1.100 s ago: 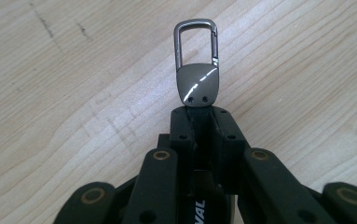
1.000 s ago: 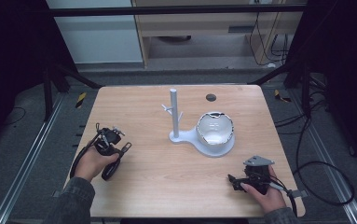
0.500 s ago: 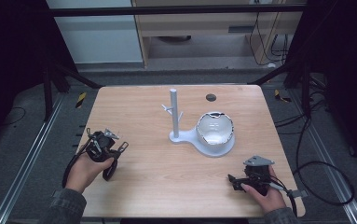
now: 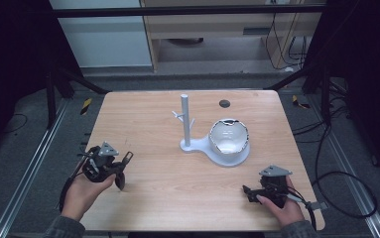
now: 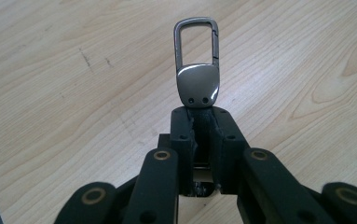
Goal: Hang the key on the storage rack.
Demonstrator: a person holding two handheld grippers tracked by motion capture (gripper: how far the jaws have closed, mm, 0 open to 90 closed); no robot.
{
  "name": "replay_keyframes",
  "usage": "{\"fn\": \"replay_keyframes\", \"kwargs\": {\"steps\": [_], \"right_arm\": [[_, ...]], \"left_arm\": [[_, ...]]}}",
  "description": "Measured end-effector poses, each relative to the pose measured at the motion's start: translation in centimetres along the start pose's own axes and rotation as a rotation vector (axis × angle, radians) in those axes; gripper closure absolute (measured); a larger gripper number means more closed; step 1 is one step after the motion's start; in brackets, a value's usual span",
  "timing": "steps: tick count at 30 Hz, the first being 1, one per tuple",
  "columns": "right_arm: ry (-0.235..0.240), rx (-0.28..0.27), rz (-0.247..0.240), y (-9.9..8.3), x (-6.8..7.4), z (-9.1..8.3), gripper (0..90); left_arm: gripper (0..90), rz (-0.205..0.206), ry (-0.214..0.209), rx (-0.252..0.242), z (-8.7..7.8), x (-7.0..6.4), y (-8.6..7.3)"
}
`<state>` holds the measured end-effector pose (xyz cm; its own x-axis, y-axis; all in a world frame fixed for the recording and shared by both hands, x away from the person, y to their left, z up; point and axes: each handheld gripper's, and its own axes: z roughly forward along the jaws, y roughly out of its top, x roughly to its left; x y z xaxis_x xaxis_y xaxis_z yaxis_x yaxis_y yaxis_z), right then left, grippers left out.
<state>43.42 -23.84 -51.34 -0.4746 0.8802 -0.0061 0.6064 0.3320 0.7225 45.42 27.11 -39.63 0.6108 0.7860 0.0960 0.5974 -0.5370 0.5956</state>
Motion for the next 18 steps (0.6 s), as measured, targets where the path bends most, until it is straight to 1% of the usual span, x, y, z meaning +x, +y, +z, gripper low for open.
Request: {"fn": "replay_keyframes", "kwargs": {"steps": [3, 10, 12, 15, 17, 18], "right_arm": [[-0.001, 0.000, 0.000, 0.0, 0.0, 0.0, 0.4], [-0.001, 0.000, 0.000, 0.0, 0.0, 0.0, 0.4], [-0.001, 0.000, 0.001, 0.0, 0.0, 0.0, 0.4], [0.000, 0.001, 0.003, 0.0, 0.0, 0.0, 0.4], [0.000, 0.001, 0.003, 0.0, 0.0, 0.0, 0.4], [0.000, 0.001, 0.003, 0.0, 0.0, 0.0, 0.4]], "left_arm": [[80.5, -0.013, -0.002, -0.044, -0.7, 0.0, 0.1], [80.5, -0.010, -0.004, -0.071, -0.9, -0.5, 0.6], [80.5, -0.012, -0.008, -0.094, -0.9, -0.7, 1.0], [80.5, -0.011, -0.014, -0.106, -0.9, -0.9, 1.3], [80.5, -0.006, -0.014, -0.132, -0.9, -1.4, 2.0], [80.5, -0.006, -0.014, -0.132, -0.9, -1.4, 2.0]]}}
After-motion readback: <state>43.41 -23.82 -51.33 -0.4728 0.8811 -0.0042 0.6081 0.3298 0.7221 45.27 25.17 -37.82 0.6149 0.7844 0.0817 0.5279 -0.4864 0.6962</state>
